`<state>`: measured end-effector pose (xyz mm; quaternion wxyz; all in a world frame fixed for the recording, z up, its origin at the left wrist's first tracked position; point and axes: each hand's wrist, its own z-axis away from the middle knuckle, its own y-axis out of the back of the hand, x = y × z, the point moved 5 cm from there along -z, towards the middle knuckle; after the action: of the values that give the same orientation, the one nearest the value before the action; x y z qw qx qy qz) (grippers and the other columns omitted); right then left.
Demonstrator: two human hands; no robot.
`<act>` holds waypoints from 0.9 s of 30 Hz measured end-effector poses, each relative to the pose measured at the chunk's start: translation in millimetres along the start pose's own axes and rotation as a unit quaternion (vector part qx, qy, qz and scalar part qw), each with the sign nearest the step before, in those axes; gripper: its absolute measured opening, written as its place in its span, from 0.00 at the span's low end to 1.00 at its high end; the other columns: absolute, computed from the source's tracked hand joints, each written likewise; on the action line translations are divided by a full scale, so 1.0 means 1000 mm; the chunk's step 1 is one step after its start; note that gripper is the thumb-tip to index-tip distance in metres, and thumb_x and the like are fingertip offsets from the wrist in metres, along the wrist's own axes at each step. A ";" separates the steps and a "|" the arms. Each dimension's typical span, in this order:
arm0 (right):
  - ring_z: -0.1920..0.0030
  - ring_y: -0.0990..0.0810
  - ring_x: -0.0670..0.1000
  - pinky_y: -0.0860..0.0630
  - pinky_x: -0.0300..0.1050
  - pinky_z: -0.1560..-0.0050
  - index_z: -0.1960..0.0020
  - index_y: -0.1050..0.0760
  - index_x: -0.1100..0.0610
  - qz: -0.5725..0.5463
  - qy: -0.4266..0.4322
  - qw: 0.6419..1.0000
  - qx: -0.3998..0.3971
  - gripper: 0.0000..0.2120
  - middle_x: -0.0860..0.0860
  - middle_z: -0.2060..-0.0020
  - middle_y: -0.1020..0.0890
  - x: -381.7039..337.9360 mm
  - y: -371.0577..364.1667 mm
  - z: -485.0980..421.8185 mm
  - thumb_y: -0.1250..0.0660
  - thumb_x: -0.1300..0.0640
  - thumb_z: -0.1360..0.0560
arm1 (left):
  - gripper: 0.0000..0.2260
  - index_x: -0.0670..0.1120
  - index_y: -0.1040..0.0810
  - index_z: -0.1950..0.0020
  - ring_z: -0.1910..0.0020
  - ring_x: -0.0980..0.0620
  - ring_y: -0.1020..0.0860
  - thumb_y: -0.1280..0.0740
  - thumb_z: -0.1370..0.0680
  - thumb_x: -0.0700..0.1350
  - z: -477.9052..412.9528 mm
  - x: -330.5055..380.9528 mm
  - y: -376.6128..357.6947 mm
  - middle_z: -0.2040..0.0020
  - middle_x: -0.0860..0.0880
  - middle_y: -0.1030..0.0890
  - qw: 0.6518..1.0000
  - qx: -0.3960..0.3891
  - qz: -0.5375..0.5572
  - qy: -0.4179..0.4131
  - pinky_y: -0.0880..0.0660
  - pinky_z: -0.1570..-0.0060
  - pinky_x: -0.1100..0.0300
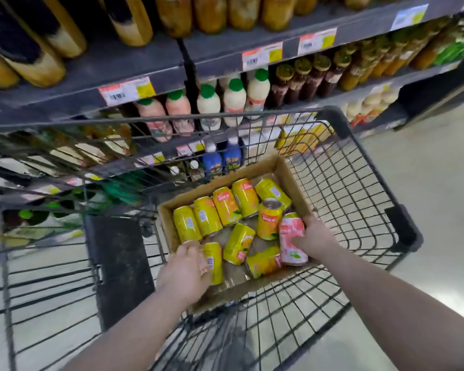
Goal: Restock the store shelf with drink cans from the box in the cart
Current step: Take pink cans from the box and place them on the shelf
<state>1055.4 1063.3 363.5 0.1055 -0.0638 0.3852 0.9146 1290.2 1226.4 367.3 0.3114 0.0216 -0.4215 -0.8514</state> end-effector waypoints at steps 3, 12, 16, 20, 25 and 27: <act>0.39 0.25 0.60 0.27 0.52 0.39 0.35 0.34 0.62 -0.051 -0.060 0.997 -0.009 0.33 0.61 0.40 0.25 0.011 -0.018 -0.021 0.27 0.50 0.34 | 0.31 0.50 0.41 0.26 0.33 0.44 0.32 0.33 0.27 0.53 -0.015 -0.011 -0.017 0.32 0.46 0.33 0.995 -0.007 0.088 0.048 0.31 0.36 0.50; 0.38 0.26 0.62 0.30 0.53 0.37 0.33 0.41 0.62 -0.083 -0.100 0.991 -0.012 0.40 0.64 0.37 0.28 0.028 -0.053 -0.051 0.24 0.48 0.35 | 0.30 0.46 0.37 0.29 0.35 0.41 0.31 0.32 0.30 0.47 -0.051 -0.033 -0.053 0.36 0.43 0.29 0.970 -0.008 0.189 0.156 0.31 0.37 0.50; 0.43 0.23 0.60 0.27 0.53 0.42 0.38 0.33 0.62 -0.093 -0.075 0.993 0.015 0.34 0.62 0.43 0.23 0.028 -0.045 -0.053 0.24 0.48 0.38 | 0.32 0.42 0.37 0.30 0.37 0.39 0.28 0.30 0.30 0.48 -0.061 -0.043 -0.066 0.35 0.40 0.28 0.942 -0.006 0.241 0.235 0.29 0.37 0.48; 0.59 0.20 0.51 0.27 0.42 0.62 0.51 0.27 0.56 -0.155 -0.021 0.988 0.014 0.22 0.53 0.58 0.19 0.015 -0.039 -0.044 0.23 0.51 0.40 | 0.42 0.39 0.44 0.27 0.35 0.40 0.30 0.30 0.30 0.61 -0.073 -0.039 -0.073 0.32 0.39 0.30 0.955 -0.015 0.147 0.259 0.32 0.37 0.50; 0.64 0.24 0.39 0.31 0.34 0.68 0.61 0.30 0.50 -0.194 0.050 0.980 0.015 0.16 0.43 0.64 0.21 -0.011 -0.046 -0.037 0.23 0.56 0.40 | 0.49 0.38 0.47 0.26 0.32 0.41 0.33 0.31 0.33 0.66 -0.083 -0.032 -0.084 0.31 0.39 0.33 0.963 0.000 0.098 0.252 0.34 0.35 0.51; 0.63 0.22 0.41 0.29 0.39 0.65 0.61 0.29 0.50 -0.198 0.056 0.979 0.004 0.16 0.44 0.64 0.21 -0.017 -0.054 -0.038 0.23 0.56 0.40 | 0.50 0.36 0.50 0.26 0.32 0.42 0.34 0.32 0.32 0.66 -0.086 -0.030 -0.090 0.29 0.39 0.35 0.969 -0.009 0.074 0.237 0.35 0.34 0.52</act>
<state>1086.3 1070.3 303.4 0.2630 -0.1897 0.3739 0.8690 1294.6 1222.9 239.2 0.4648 0.1882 -0.3288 -0.8003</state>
